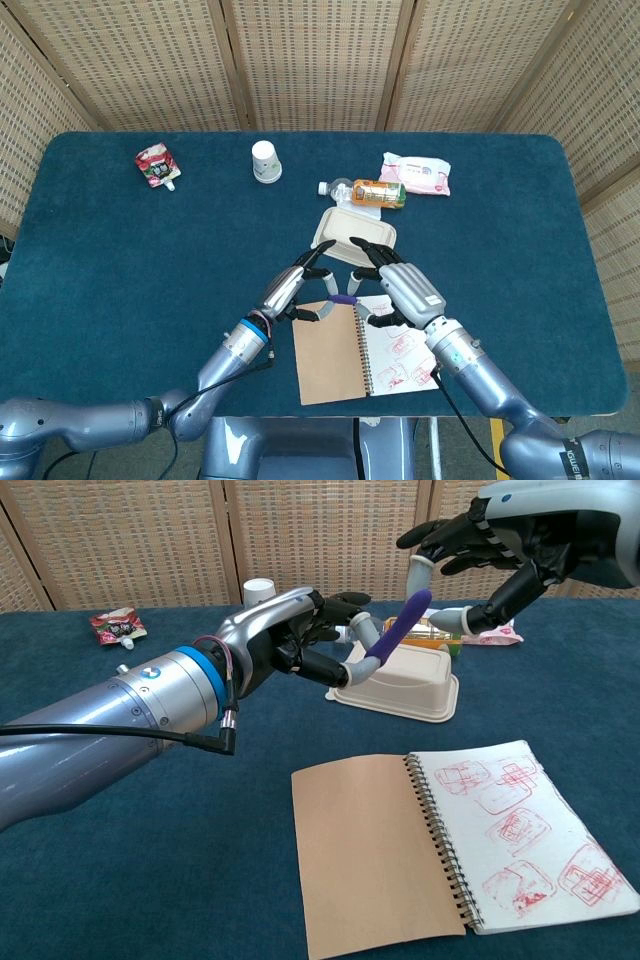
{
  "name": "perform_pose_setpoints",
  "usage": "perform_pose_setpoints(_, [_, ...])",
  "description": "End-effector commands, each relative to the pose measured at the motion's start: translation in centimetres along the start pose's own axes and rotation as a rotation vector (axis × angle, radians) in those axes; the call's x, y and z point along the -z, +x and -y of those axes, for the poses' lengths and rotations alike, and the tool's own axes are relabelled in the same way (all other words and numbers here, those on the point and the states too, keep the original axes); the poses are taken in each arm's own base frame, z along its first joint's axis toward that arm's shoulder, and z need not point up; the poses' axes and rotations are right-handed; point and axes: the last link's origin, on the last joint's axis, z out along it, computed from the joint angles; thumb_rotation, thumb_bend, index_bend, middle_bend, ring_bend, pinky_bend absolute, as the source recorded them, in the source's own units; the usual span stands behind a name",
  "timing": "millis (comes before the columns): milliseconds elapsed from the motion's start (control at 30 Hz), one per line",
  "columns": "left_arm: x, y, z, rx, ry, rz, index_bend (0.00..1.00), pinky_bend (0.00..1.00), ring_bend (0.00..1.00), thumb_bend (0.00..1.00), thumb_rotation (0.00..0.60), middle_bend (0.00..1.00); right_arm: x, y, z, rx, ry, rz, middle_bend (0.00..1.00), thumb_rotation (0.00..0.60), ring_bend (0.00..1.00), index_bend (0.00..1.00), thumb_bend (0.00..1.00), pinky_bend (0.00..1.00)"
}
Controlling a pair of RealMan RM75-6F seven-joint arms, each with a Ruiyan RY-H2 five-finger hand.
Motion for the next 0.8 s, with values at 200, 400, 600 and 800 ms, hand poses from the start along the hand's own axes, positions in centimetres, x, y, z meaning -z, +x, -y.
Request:
perform_pose_setpoints(200, [-0.02, -0.17, 0.07, 0.002, 0.003, 0.004, 0.70, 0.00, 0.00, 0.51, 0.600, 0.00, -0.13, -0.15, 0.22, -0.035, -0.009, 0.008, 0.00, 0.600, 0.00, 0.49, 0.54, 0.00])
perform_pose_setpoints(400, [-0.03, -0.17, 0.06, 0.002, 0.004, 0.003, 0.70, 0.00, 0.00, 0.52, 0.600, 0.00, -0.25, -0.14, 0.38, -0.054, -0.011, 0.008, 0.00, 0.600, 0.00, 0.48, 0.54, 0.00])
perform_pose_setpoints(600, [-0.04, -0.23, 0.06, 0.004, 0.005, 0.004, 0.70, 0.00, 0.00, 0.52, 0.600, 0.00, -0.32, -0.13, 0.44, -0.074, -0.015, 0.005, 0.00, 0.600, 0.00, 0.48, 0.54, 0.00])
perform_pose_setpoints(800, [0.03, -0.21, 0.03, 0.012, 0.006, 0.006, 0.70, 0.00, 0.00, 0.52, 0.600, 0.00, -0.32, -0.22, 0.25, -0.054, -0.021, 0.008, 0.00, 0.600, 0.00, 0.49, 0.54, 0.00])
